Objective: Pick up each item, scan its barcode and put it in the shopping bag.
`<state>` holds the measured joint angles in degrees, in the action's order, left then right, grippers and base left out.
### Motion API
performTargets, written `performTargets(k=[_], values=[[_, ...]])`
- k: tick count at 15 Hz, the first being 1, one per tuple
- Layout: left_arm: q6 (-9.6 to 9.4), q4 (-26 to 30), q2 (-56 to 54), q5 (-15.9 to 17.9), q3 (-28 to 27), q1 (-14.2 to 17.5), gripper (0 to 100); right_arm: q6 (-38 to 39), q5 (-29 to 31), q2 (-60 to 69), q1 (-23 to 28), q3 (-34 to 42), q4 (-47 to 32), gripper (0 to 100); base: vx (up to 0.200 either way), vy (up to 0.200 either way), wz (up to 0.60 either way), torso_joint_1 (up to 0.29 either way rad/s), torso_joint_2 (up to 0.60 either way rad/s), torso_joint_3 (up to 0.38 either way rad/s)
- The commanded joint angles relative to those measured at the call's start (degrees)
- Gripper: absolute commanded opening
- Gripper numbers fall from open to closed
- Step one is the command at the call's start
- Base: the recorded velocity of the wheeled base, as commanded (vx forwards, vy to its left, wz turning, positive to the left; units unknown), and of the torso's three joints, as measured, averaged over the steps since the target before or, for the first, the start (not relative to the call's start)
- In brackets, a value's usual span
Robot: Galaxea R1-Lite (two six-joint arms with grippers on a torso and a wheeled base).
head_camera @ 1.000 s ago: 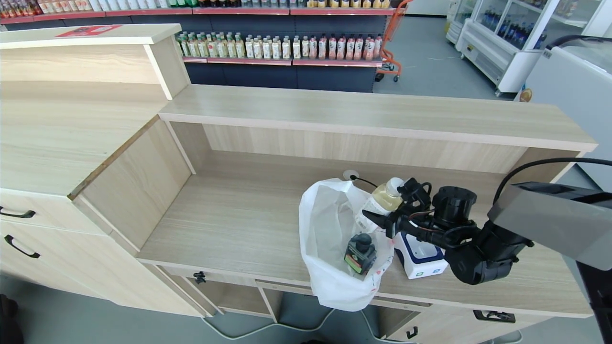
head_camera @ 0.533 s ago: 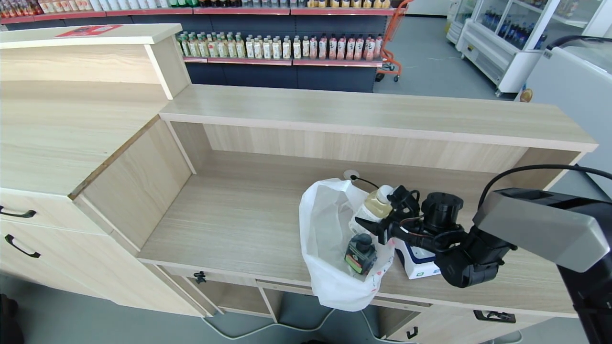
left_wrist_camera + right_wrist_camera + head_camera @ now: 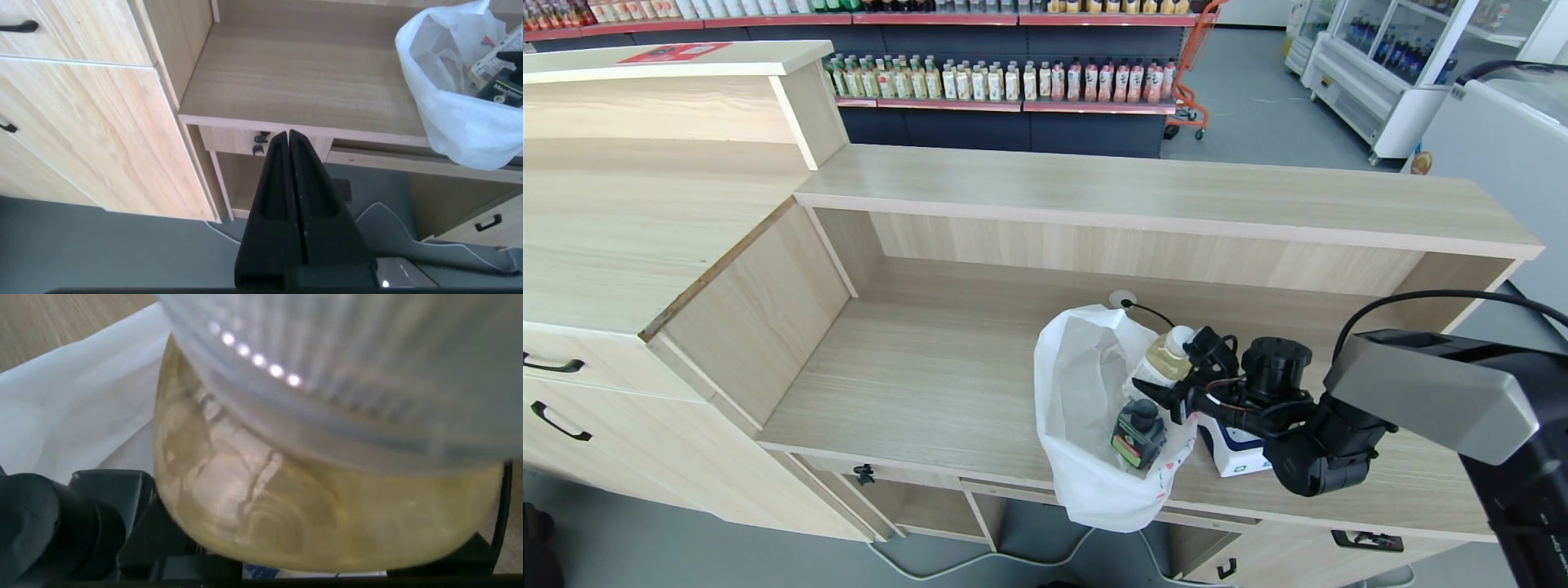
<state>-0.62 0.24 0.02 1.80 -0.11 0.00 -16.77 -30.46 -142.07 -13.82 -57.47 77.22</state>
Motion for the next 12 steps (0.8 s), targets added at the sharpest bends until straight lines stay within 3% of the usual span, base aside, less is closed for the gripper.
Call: performTargets(k=[1, 9, 10, 12], values=[[0.01, 0.02, 0.06, -0.05, -0.07, 0.0, 0, -1.24, -0.12, -0.75, 0.03, 0.16, -0.05, 0, 0.0, 0.0, 0.0, 0.0, 0.0, 0.0], [0.01, 0.02, 0.06, 0.04, 0.02, 0.0, 0, -4.23, -0.03, -2.42, 0.9, -0.28, -0.05, 0, 0.0, 0.0, 0.0, 0.0, 0.0, 0.0], [0.01, 0.02, 0.06, -0.05, -0.07, 0.0, 0, -4.76, -0.21, -2.42, 1.43, -0.1, -0.05, 100, 0.0, 0.0, 0.0, 0.0, 0.0, 0.0], [0.01, 0.02, 0.06, -0.05, -0.07, 0.0, 0, -4.76, -0.21, -2.25, 1.61, -0.1, -0.14, 100, 0.0, 0.0, 0.0, 0.0, 0.0, 0.0]])
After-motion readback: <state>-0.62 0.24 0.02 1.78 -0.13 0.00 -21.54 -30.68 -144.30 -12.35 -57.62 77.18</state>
